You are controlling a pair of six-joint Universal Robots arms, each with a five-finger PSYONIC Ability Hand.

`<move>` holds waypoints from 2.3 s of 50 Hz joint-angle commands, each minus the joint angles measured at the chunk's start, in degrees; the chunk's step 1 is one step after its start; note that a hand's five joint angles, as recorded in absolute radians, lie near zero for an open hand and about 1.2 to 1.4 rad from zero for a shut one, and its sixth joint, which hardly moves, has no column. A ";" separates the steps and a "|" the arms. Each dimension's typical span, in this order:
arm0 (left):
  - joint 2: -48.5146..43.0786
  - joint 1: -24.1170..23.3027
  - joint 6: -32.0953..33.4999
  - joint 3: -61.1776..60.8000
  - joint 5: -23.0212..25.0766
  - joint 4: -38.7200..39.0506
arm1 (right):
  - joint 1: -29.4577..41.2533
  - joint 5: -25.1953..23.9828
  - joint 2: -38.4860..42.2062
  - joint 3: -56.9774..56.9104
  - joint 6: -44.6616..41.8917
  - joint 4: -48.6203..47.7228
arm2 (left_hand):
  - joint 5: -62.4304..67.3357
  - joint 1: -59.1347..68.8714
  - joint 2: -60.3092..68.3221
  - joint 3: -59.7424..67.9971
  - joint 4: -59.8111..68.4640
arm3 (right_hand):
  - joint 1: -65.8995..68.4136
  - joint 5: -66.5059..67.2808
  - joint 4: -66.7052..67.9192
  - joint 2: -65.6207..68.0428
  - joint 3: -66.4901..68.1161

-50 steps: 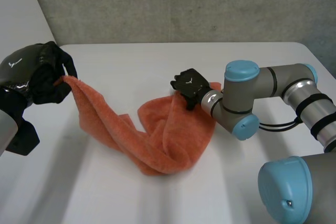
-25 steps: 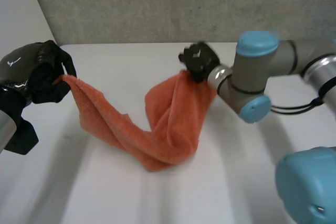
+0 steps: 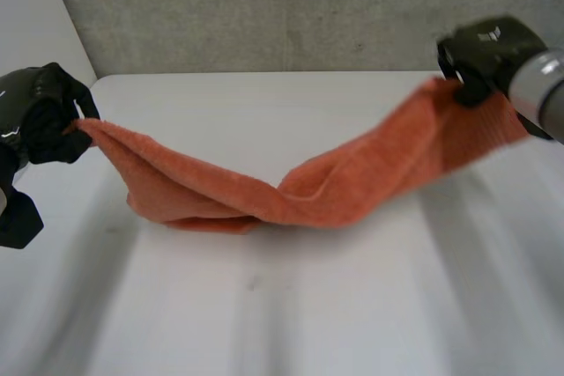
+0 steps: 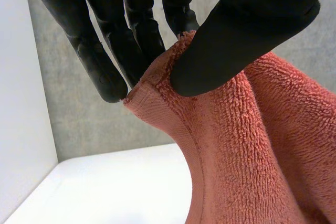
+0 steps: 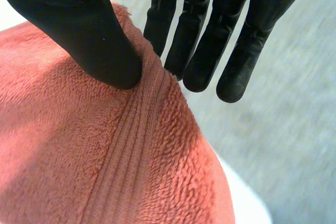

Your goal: Fold the laundry

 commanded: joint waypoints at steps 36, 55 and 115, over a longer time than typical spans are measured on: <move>-29.98 -4.42 11.41 29.28 -4.15 30.66 | -3.01 6.31 0.82 4.51 15.25 -40.68 | 10.86 11.92 10.31 10.44 10.22 | 25.76 14.58 11.88 12.57 12.20; -30.86 -2.58 12.81 -1.41 -3.79 29.09 | -10.91 -11.62 0.47 36.34 5.69 -39.55 | 10.86 11.92 10.31 10.44 10.22 | 25.76 14.58 11.88 12.57 12.20; -43.69 -1.68 28.37 37.91 -0.01 1.82 | -3.99 7.44 16.02 -11.22 -15.27 -7.96 | 10.86 11.92 10.31 10.44 10.22 | 25.76 14.58 11.88 12.57 12.20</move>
